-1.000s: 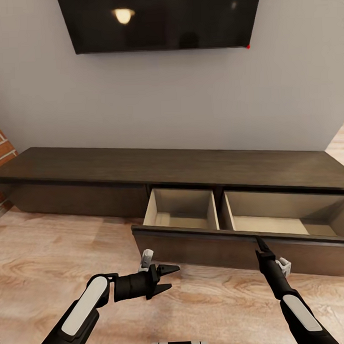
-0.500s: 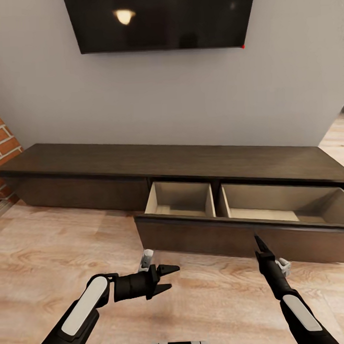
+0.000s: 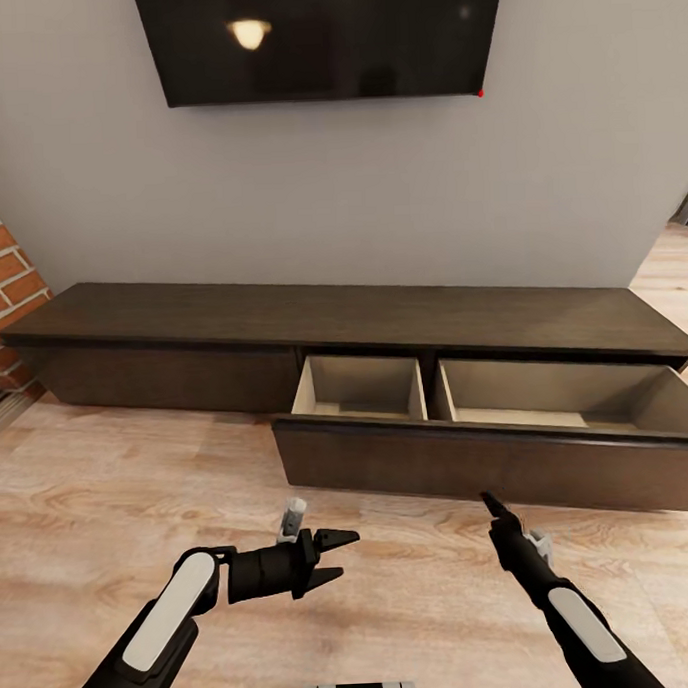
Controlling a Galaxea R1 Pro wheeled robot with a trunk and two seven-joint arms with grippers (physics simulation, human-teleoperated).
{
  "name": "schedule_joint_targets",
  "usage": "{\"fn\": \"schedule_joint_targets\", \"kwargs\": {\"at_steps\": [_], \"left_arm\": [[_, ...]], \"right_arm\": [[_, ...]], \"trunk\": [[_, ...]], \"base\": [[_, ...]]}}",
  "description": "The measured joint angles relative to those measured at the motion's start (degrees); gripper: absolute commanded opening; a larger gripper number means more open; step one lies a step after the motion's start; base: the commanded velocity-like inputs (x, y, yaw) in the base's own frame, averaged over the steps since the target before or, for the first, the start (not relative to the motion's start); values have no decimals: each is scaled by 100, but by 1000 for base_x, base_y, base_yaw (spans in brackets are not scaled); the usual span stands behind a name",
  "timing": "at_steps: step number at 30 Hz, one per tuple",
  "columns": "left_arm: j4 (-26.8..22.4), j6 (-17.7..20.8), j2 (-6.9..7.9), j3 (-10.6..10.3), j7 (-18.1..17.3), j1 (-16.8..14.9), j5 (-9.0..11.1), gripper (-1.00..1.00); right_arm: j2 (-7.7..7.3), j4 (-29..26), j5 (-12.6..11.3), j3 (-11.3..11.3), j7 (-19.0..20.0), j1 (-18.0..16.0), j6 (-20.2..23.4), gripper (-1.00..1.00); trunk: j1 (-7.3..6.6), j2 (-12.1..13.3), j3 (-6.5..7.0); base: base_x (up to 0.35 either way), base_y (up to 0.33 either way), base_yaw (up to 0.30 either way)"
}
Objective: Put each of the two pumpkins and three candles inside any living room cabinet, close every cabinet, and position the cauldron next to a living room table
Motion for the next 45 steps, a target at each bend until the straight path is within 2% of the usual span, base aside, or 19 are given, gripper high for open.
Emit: {"fn": "schedule_joint_targets", "kwargs": {"at_steps": [3, 4, 6, 8, 11, 15, 21, 25, 26, 29, 31, 35, 37, 38, 41, 45], "left_arm": [[-141, 0, 102, 15, 16, 0, -3, 100], [-212, -1, 228, 29, 22, 0, -7, 100], [-255, -2, 400, 57, 26, 0, -2, 100], [-284, -1, 512, 71, 28, 0, 4, 100], [-300, -2, 576, 70, 31, 0, 50, 100], [-310, -2, 601, 66, 38, 0, 73, 100], [-316, -1, 694, 65, 48, 0, 77, 100], [-322, -2, 783, 62, 62, 0, 59, 100], [-330, -3, 831, 61, 81, 0, 37, 100], [-344, -8, 931, 64, 177, 0, 10, 100], [-346, -12, 967, 64, 275, 0, -5, 100], [-346, -19, 998, 72, 720, 0, -46, 100], [-343, -22, 994, 73, 935, 0, -45, 100], [-343, -22, 994, 73, 940, 0, -40, 100], [-339, -29, 963, 67, 1440, -2, -64, 100], [-333, -35, 933, 72, 1966, -6, -65, 100]], "right_arm": [[18, -20, 7, 378, -167, 1, 40, 100], [22, -24, 10, 472, -200, 1, 101, 100], [23, -24, 10, 535, -227, 1, 330, 100], [24, -25, 17, 588, -238, 1, 764, 100], [25, -22, 65, 671, -244, 1, 1551, 100], [25, -26, 115, 713, -244, 10, 1874, 100], [24, 8, 502, 734, -225, 24, 2042, 100], [26, 38, 896, 751, -204, 26, 2059, 100], [27, 56, 1147, 768, -171, 27, 2043, 100], [32, 72, 1694, 852, -142, 27, 2032, 100], [32, 86, 1920, 881, -162, 27, 2022, 100], [33, 104, 2414, 972, -504, 27, 2046, 100], [33, 110, 2579, 997, -657, 27, 2024, 100], [33, 110, 2582, 997, -660, 27, 2023, 100], [31, 148, 3012, 1016, -812, 27, 1980, 100], [32, 309, 3412, 1017, -851, 27, 1908, 100]], "trunk": [[0, 0, 0], [0, 0, 0], [0, 0, 0], [0, 0, 0], [-8, 4, 66], [-18, 9, 155], [-34, 17, 288], [-44, 23, 376], [-47, 24, 398], [-54, 28, 465], [-60, 31, 509], [-70, 36, 598], [-75, 39, 643], [-78, 40, 665], [-85, 44, 731], [-96, 50, 820]], "base": [[-3, 0, 0], [0, 0, 0], [0, 0, 0], [0, 0, 0], [0, 0, 0], [0, 0, 0], [0, 0, 0], [0, 0, 0], [0, 0, 0], [0, 0, 0], [0, 0, 0], [0, 0, 0], [0, 0, 0], [0, 0, 0], [0, 0, 0], [0, 0, 0]]}}
